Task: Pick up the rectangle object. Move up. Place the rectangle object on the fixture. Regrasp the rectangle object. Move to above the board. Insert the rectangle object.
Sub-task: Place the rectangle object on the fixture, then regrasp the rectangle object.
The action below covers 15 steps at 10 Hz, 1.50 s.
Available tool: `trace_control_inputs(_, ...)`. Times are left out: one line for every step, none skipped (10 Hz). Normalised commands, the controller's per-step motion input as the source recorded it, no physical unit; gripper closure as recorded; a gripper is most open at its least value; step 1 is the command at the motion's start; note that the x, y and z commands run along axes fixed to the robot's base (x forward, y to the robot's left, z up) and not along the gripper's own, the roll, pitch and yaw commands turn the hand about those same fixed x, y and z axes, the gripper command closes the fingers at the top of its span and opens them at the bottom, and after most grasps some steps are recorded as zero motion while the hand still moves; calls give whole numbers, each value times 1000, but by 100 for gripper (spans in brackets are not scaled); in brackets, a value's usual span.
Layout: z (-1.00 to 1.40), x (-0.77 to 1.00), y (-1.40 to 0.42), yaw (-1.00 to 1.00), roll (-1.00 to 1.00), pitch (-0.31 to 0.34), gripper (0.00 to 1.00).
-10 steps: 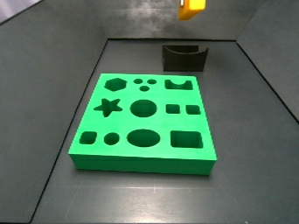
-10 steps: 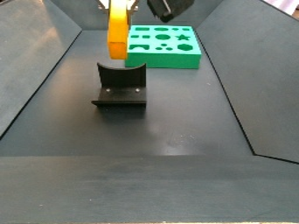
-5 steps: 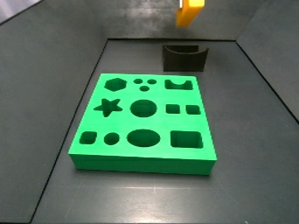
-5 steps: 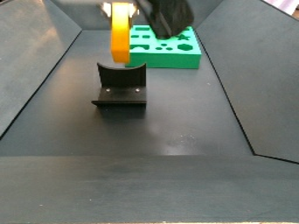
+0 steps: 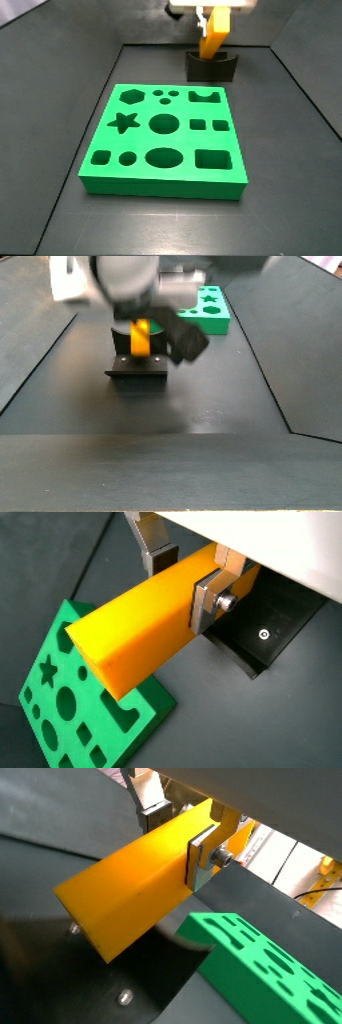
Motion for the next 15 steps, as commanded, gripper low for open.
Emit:
trace_control_inputs(-1000,196,141,-192,-230,48,100)
trace_control_inputs(-804,163,111,-180,-171,15,100)
trace_control_inputs(-624,103,108,-156,-111,-19,100)
trace_control_inputs(-625,79,73,-141,-101,-28,100)
trace_control_inputs(-625,79,65,-125,-101,-27,100)
trace_control_inputs(-624,80,59,-95,-103,-26,100)
trace_control_inputs(-624,80,56,-83,-104,-25,100)
trace_control_inputs(-624,79,52,-72,-104,-24,100)
trace_control_inputs(-167,0,-500,0,0,0,100)
trace_control_inputs(0,0,0,0,0,0,0)
trace_control_inputs(1000,0,0,-11,-29,12,0)
trace_control_inputs(1000,-8,2,-6,-20,16,0)
trace_control_inputs(1000,-17,4,-2,-9,20,0)
trace_control_inputs(1000,-29,7,-1,10,24,0)
trace_control_inputs(1000,-35,8,-1,21,31,0)
